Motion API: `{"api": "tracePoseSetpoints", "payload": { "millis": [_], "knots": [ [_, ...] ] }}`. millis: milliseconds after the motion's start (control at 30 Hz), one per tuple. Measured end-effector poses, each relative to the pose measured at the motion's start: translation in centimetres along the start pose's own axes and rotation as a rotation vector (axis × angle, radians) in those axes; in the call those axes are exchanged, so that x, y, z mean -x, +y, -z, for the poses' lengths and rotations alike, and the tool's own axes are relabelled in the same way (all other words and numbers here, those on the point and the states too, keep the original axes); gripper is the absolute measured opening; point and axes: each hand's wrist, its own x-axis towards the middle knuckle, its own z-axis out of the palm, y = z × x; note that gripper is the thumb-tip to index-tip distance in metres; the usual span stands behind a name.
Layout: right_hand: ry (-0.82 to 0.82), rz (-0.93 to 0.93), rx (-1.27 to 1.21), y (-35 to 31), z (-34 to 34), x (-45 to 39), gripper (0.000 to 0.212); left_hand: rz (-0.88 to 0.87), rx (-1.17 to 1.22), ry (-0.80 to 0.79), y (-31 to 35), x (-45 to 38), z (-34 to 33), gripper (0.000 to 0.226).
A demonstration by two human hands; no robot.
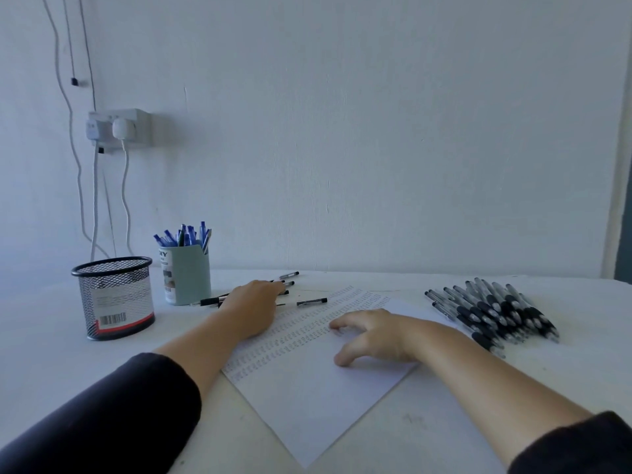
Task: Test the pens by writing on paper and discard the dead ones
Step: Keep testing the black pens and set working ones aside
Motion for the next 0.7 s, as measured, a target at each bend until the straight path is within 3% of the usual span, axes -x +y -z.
{"api": "tracePoseSetpoints", "payload": {
  "millis": [133,433,700],
  "knots": [
    [0.008,-0.024,0.022,-0.1,0.2,0.2,0.101,0.013,-0.019,0.009,0.1,0.0,0.1,0.027],
    [-0.029,-0.094,0.210,0.1,0.6,0.7,0.095,0.098,0.334,0.357,3.6,1.6,3.0,0.017],
    [-0.046,-0.103,0.220,0.2,0.6,0.6,0.093,0.164,0.059,0.360,6.3,2.9,3.8,0.065]
  ]
}}
